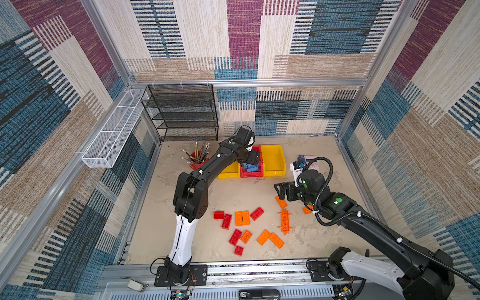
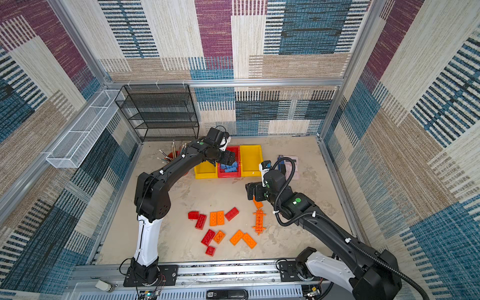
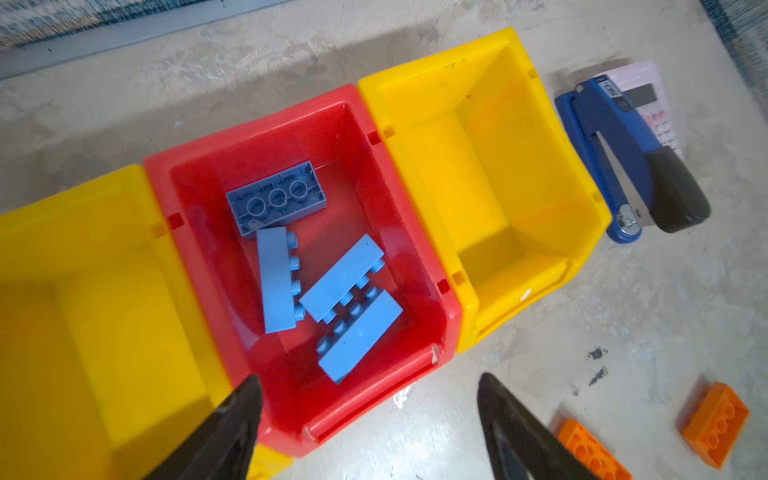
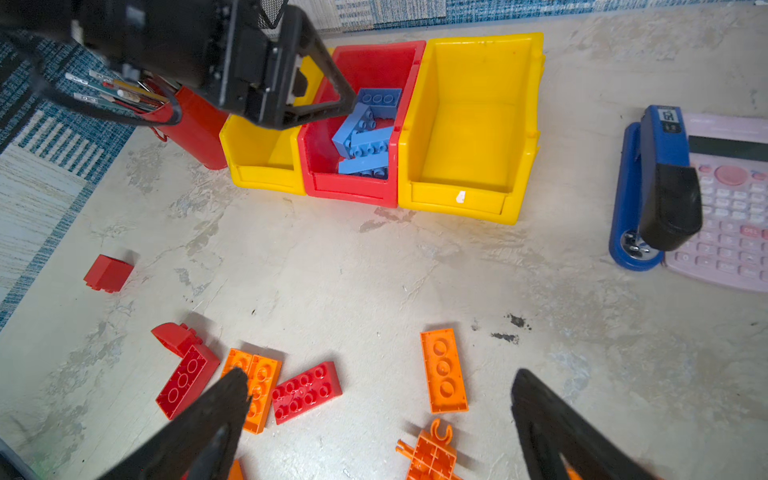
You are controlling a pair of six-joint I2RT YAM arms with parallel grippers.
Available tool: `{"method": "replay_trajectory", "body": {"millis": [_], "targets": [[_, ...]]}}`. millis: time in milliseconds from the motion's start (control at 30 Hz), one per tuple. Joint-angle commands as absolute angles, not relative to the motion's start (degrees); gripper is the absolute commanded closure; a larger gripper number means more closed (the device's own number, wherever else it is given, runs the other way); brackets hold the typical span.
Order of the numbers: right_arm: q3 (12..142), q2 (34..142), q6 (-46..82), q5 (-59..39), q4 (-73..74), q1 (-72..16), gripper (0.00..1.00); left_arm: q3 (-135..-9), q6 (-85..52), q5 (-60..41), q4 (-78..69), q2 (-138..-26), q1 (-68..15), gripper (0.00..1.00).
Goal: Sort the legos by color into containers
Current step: 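Lift the blue brick with the left gripper and release it into the red bin, then grasp the red 2x4 brick with the right gripper while the left arm draws back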
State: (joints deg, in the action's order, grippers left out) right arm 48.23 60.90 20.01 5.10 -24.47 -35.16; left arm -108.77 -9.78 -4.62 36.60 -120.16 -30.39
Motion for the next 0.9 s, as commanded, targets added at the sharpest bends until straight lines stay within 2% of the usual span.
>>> {"method": "replay_trajectory", "body": {"millis": [0,233,333,467,667,867], "targets": [[49.18,63.6,19.59,5.5,-26.52,-35.5,0.01,-97.18,-11.87,-3.14,30.05,-110.71,-30.4,0.14],[47.92,69.6,21.01,3.96,-24.34,-41.11,0.0,-63.95,-17.66,-1.7,18.16,-84.42,-30.49,0.09],[46.28,70.84,22.11,1.83,-22.09,-42.79,0.0,-52.51,-21.29,-0.01,16.02,-74.5,-30.57,0.05],[44.18,71.39,23.86,0.6,-19.65,-44.41,0.0,-39.86,-23.88,0.67,13.25,-61.69,-30.63,0.05],[45.08,76.89,23.83,1.14,-20.51,-47.3,0.05,-28.65,-26.02,2.97,14.21,-43.12,-30.88,0.03],[45.71,80.82,24.17,0.93,-19.95,-49.33,0.06,-25.54,-27.24,2.07,14.27,-36.0,-30.94,0.03]]}}
